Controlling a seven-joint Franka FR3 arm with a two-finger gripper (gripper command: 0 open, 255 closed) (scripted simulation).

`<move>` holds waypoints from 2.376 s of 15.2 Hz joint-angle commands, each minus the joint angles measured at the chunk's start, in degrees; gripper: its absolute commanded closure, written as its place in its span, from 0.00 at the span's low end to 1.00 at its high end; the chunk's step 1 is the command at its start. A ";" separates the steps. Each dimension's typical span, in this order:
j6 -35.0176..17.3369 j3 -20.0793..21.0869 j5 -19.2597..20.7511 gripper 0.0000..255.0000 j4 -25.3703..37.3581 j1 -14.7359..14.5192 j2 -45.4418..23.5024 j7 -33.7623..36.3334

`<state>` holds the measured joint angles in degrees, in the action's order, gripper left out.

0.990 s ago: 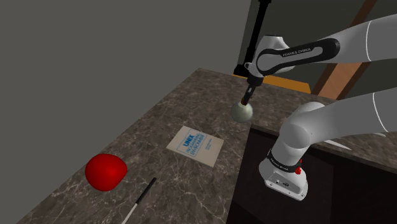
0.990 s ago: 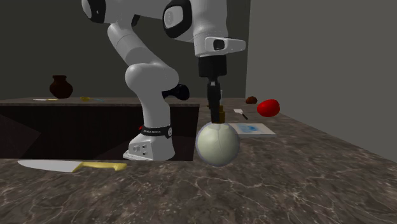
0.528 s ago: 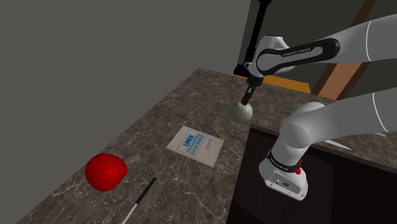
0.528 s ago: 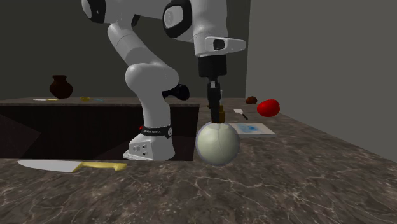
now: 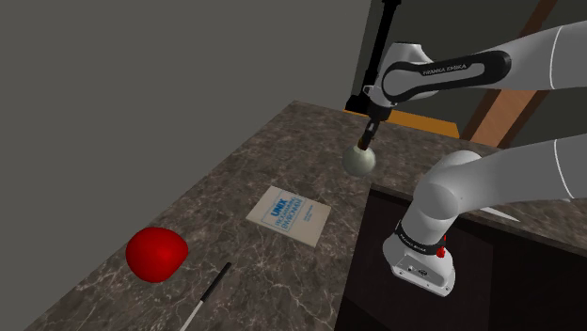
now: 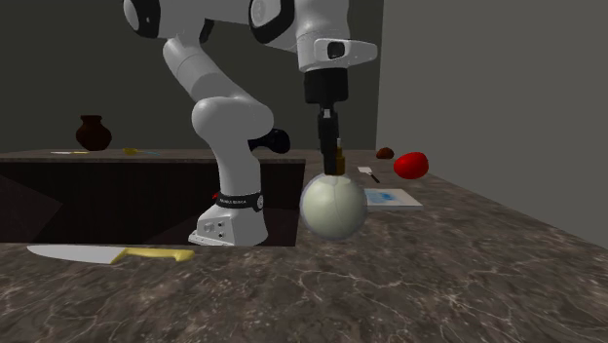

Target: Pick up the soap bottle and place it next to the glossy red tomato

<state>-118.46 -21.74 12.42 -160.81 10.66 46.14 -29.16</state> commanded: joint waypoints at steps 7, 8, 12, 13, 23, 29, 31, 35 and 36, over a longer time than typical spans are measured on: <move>7.20 1.57 -1.27 1.00 5.19 -0.43 2.07 0.20; 8.03 1.76 -1.42 1.00 5.86 -0.50 2.23 0.23; 11.27 2.48 -2.04 1.00 8.67 -0.77 2.68 0.35; 12.05 2.65 -2.19 1.00 9.39 -0.85 2.75 0.38; 19.54 4.16 -3.57 1.00 17.08 -1.58 2.57 0.62; 23.78 4.90 -4.31 1.00 22.09 -2.02 1.81 0.71; 25.17 5.12 -4.54 1.00 23.82 -2.17 1.46 0.73; 27.91 5.52 -4.99 1.00 27.39 -2.46 0.63 0.77; 28.60 5.61 -5.09 1.00 28.30 -2.54 0.40 0.78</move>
<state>-90.71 -16.24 7.42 -133.42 8.16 46.61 -28.38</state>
